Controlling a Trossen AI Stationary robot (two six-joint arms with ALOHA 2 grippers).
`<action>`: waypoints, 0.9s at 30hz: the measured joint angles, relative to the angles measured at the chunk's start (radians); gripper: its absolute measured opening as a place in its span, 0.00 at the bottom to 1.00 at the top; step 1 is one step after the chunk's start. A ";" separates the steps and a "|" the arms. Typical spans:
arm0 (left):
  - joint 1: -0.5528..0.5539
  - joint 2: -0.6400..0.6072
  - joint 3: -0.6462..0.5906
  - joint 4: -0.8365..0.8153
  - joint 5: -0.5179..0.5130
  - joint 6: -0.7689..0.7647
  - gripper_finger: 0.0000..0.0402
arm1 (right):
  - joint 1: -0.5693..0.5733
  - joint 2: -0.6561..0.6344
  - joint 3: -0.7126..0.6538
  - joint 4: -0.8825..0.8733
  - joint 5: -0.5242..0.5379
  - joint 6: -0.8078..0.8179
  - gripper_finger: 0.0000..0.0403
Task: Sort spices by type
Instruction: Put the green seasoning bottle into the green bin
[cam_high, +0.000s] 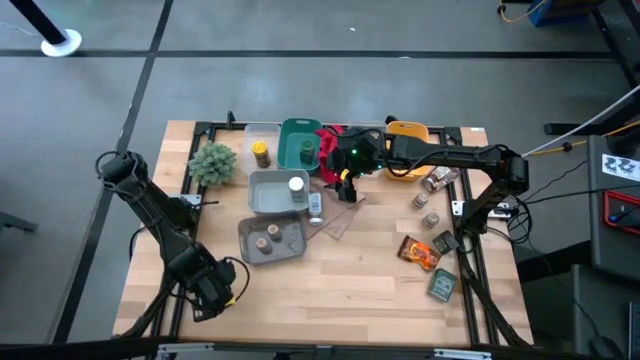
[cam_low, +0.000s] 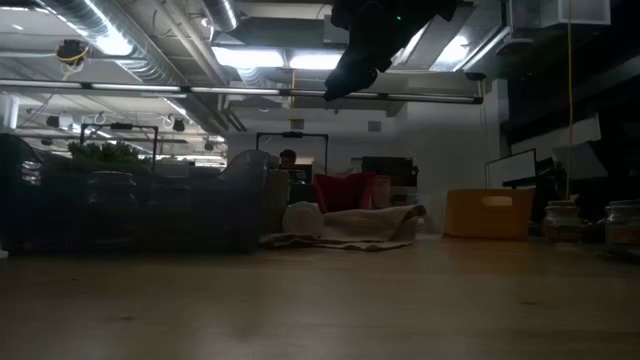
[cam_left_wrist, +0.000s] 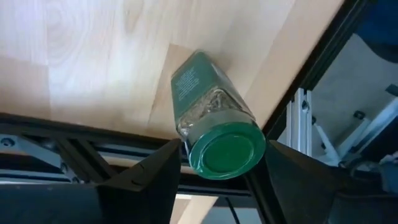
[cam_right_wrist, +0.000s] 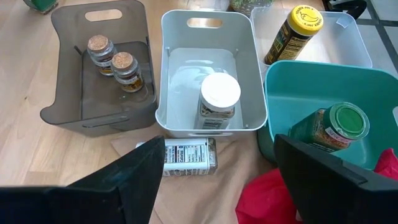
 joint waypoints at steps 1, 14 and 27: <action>-0.003 0.000 0.000 0.001 0.000 0.004 0.56 | 0.000 0.000 0.000 0.000 0.000 0.000 0.75; -0.018 0.000 0.000 0.030 0.003 0.019 0.75 | 0.001 0.000 0.000 0.000 0.000 0.000 0.75; -0.092 0.000 0.000 0.036 -0.122 0.009 0.77 | 0.001 0.000 0.000 0.000 0.000 0.000 0.75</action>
